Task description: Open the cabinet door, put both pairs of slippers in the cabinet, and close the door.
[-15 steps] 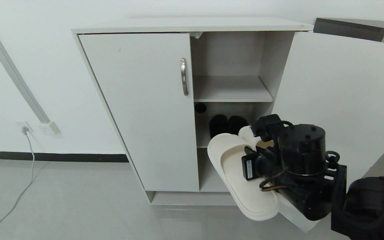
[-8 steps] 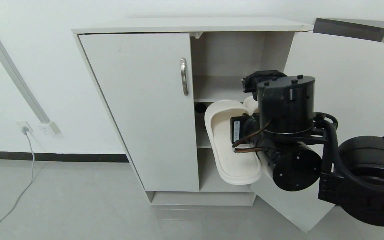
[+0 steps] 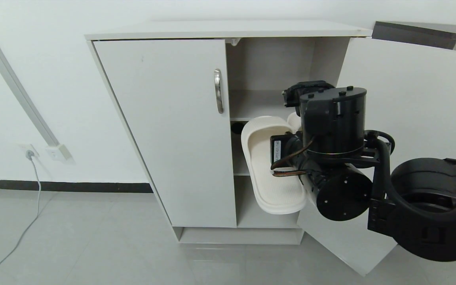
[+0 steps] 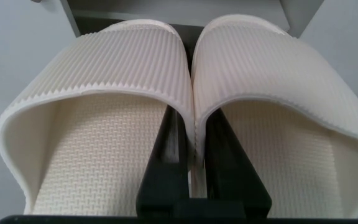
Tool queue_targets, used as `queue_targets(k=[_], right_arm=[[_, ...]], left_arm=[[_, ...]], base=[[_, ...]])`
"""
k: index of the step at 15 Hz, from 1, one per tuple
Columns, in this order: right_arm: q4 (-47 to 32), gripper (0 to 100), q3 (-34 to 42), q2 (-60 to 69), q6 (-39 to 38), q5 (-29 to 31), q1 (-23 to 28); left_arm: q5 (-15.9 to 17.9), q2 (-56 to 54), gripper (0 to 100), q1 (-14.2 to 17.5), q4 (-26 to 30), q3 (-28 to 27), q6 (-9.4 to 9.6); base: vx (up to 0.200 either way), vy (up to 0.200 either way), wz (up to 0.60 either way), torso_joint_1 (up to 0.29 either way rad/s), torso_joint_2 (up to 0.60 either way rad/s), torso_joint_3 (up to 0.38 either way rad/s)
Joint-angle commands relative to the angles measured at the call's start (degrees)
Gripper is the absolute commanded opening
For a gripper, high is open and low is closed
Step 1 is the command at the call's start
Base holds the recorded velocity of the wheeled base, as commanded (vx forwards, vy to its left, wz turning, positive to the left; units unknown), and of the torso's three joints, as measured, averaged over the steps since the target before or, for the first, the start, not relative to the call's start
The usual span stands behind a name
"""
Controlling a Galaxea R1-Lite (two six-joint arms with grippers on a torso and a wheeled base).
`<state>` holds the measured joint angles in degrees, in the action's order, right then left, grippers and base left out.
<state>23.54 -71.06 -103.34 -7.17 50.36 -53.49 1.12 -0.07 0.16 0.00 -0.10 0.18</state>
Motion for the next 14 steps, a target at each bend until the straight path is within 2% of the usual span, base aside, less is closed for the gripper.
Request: queue_targets(k=[1, 13, 14], right_arm=[[0.01, 0, 0.04, -0.02, -0.04, 0.00, -0.03], [1.68, 0, 0.39, -1.07, -0.04, 0.00, 0.32], [2.56, 0, 0.39, -1.69, -0.13, 0.00, 0.41]], left_arm=[[0.02, 0.07, 0, 0.02, 0.00, 0.01, -0.01], [-0.07, 0.07, 0, 0.02, 0.00, 0.01, -0.01], [-0.07, 0.07, 0, 0.02, 0.00, 0.01, -0.01]], base=[[0.200, 0.000, 0.00, 0.002, 0.01, 0.002], [0.200, 0.000, 0.00, 0.002, 0.00, 0.002], [0.000, 0.000, 0.00, 0.000, 0.00, 0.000]])
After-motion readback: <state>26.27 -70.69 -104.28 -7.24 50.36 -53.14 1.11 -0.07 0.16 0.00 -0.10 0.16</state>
